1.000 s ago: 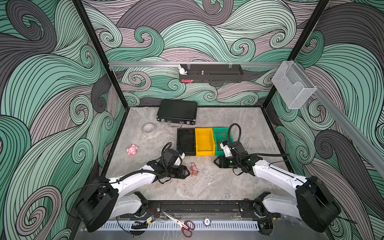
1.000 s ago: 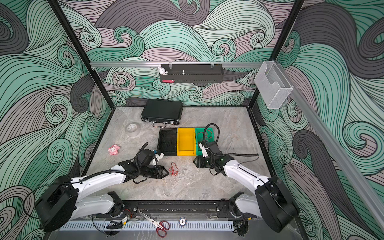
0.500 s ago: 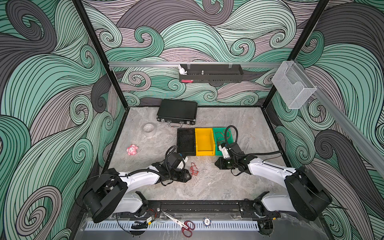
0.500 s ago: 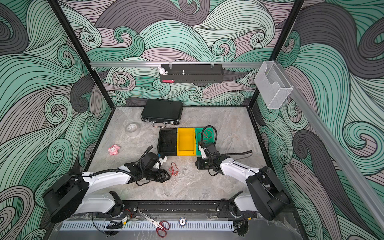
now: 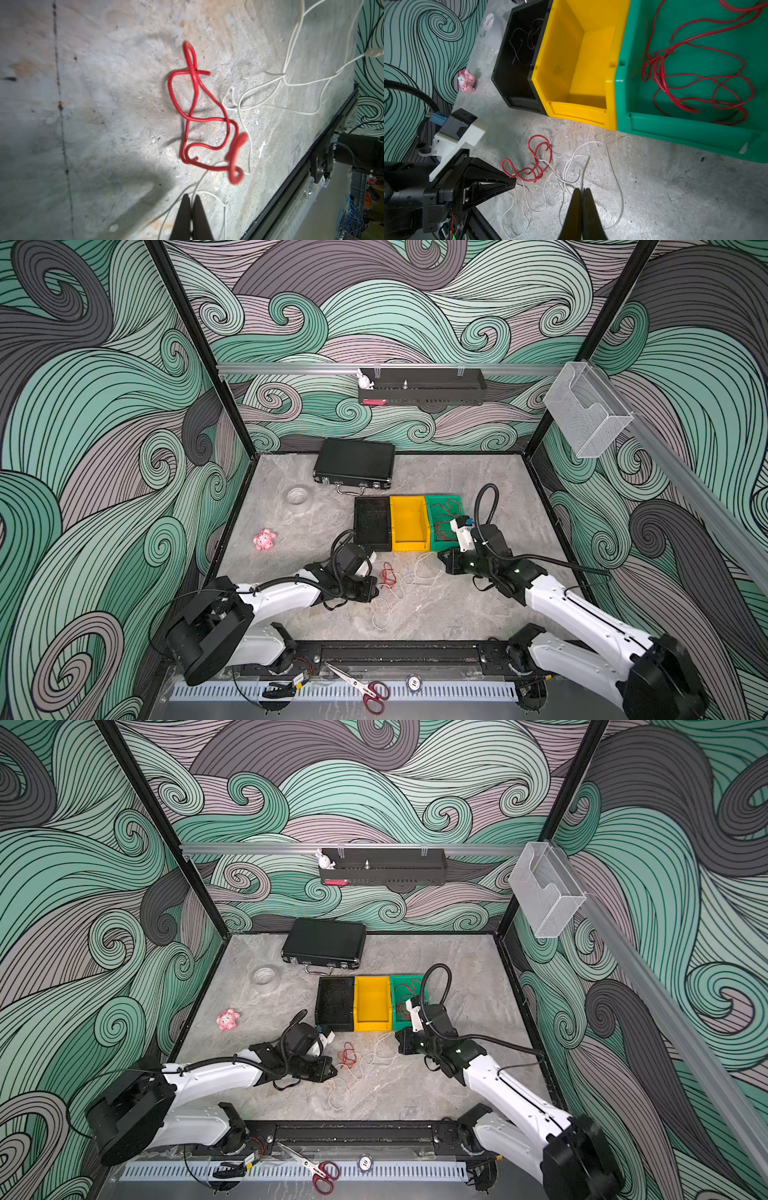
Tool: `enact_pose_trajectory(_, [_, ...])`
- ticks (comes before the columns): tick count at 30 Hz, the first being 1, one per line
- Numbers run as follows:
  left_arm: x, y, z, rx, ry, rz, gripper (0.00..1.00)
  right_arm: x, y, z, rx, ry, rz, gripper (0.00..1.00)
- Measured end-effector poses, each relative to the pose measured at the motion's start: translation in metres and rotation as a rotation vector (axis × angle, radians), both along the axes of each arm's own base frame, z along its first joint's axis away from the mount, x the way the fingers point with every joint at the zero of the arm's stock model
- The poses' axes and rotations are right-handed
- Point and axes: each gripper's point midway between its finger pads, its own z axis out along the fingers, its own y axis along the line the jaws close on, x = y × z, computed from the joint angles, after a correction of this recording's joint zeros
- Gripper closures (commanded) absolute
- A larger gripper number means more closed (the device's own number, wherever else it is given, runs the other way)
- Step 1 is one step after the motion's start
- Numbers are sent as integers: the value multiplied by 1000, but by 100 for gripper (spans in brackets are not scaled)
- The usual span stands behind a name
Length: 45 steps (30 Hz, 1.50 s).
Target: Untangle the cables
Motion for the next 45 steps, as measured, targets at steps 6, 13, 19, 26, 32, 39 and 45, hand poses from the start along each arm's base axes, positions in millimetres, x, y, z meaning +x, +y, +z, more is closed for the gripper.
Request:
enact_pose_trajectory(6, [11,6,32,-9,-90,50,100,1,-26,12,-58,-35,-77,99])
enact_pose_trajectory(13, [20,24,61,5,-187,131,100,4,-57,14,-108,-41,-187,99])
enact_pose_trajectory(19, [27,42,82,6,-272,207,100,6,-73,13,-124,-32,-245,98])
enact_pose_trajectory(26, [39,72,126,-12,-394,342,100,9,-81,2,-157,1,-271,99])
enact_pose_trajectory(32, [49,101,162,-14,-467,474,100,9,-85,-11,-187,44,-279,98])
enact_pose_trajectory(39, [58,99,190,-41,-498,484,100,4,-67,-12,-108,64,-206,97])
enact_pose_trajectory(45, [71,69,203,-84,-485,394,100,-2,-54,-13,-49,90,-152,97])
